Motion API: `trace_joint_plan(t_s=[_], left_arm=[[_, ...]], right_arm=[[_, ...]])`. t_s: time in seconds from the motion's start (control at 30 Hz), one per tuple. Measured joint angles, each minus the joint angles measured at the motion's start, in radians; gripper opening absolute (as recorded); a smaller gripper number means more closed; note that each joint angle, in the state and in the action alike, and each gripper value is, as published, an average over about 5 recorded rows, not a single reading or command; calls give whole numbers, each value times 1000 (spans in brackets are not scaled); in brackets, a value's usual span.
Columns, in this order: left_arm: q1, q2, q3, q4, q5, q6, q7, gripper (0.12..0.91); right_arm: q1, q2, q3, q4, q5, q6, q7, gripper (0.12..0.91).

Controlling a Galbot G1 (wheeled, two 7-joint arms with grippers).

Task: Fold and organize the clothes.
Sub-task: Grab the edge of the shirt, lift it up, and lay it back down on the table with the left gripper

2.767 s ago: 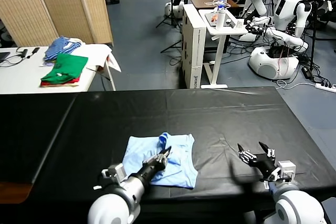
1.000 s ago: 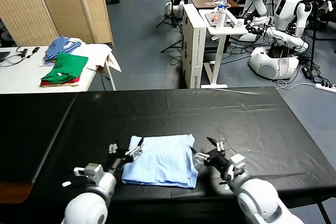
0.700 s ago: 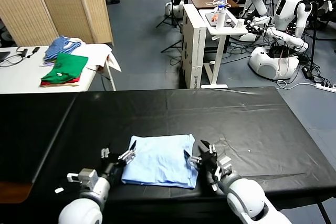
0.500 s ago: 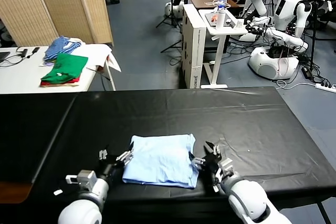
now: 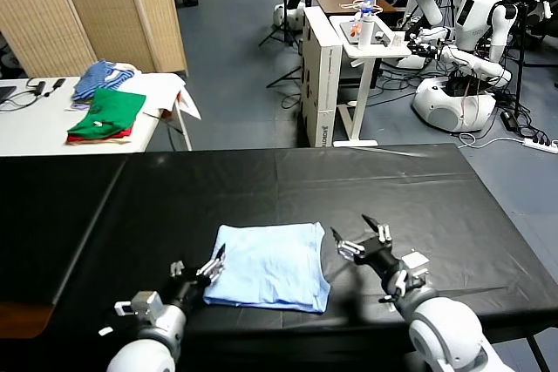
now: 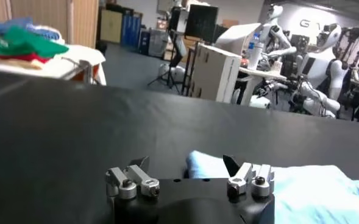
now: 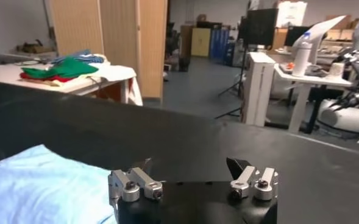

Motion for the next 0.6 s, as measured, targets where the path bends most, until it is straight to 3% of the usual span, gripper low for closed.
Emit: trace_joint_plan(t_s=[0.6], left_arm=[[-25,-39,-7,42,-246,37,-11,907]], right_arm=[[-18,18,23,9,-5,6,3,907]])
